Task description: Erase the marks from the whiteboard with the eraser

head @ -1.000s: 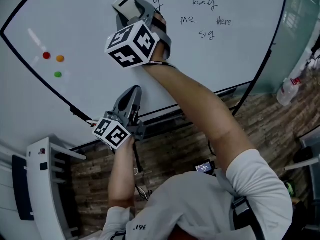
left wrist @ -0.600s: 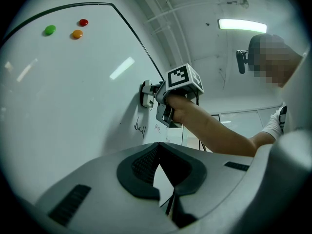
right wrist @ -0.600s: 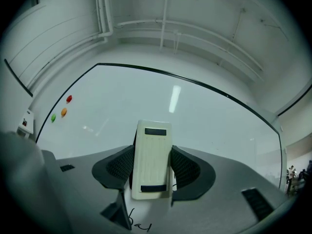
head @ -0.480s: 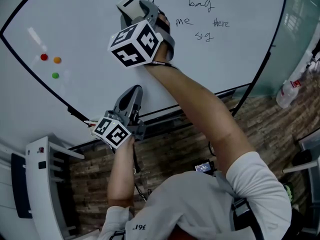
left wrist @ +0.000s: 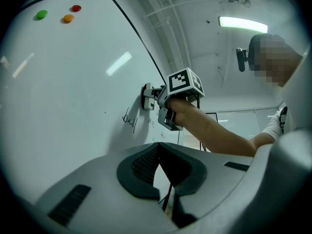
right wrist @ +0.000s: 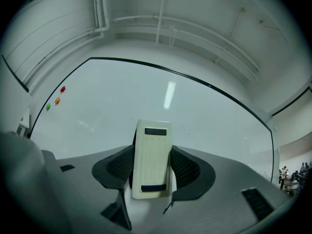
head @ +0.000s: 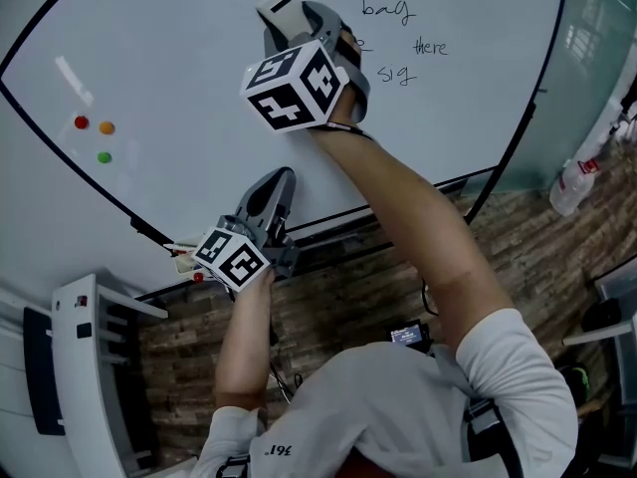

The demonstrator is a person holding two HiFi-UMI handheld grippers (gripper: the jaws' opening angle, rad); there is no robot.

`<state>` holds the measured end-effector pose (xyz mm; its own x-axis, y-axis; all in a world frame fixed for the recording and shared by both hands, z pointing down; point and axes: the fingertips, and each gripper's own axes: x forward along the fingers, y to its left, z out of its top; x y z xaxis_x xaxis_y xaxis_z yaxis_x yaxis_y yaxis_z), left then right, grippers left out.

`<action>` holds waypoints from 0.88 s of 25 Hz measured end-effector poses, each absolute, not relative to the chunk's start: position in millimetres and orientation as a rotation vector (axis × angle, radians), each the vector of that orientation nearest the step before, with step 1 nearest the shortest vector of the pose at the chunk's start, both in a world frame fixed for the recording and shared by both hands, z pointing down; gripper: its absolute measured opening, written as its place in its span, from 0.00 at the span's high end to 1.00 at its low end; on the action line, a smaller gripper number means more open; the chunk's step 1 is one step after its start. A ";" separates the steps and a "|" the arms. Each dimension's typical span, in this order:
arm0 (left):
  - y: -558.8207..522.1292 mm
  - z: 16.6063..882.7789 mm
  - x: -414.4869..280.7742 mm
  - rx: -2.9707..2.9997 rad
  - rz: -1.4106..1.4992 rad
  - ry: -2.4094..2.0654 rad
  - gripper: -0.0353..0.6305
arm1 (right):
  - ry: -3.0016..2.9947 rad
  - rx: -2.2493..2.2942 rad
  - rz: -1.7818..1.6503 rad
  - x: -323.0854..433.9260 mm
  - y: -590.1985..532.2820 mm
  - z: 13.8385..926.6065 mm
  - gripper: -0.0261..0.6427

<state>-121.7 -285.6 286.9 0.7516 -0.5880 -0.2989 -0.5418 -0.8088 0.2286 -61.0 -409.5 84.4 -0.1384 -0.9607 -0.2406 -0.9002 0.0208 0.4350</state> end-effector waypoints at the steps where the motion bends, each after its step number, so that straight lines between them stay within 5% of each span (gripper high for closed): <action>1: -286.2 287.0 -118.1 2.823 -0.544 -0.905 0.94 | -2.148 1.984 -0.752 -55.4 -410.2 85.2 0.58; 22: -292.1 288.2 -46.8 2.845 -0.477 -0.836 0.94 | -2.097 2.050 -0.687 46.7 -418.0 93.1 0.58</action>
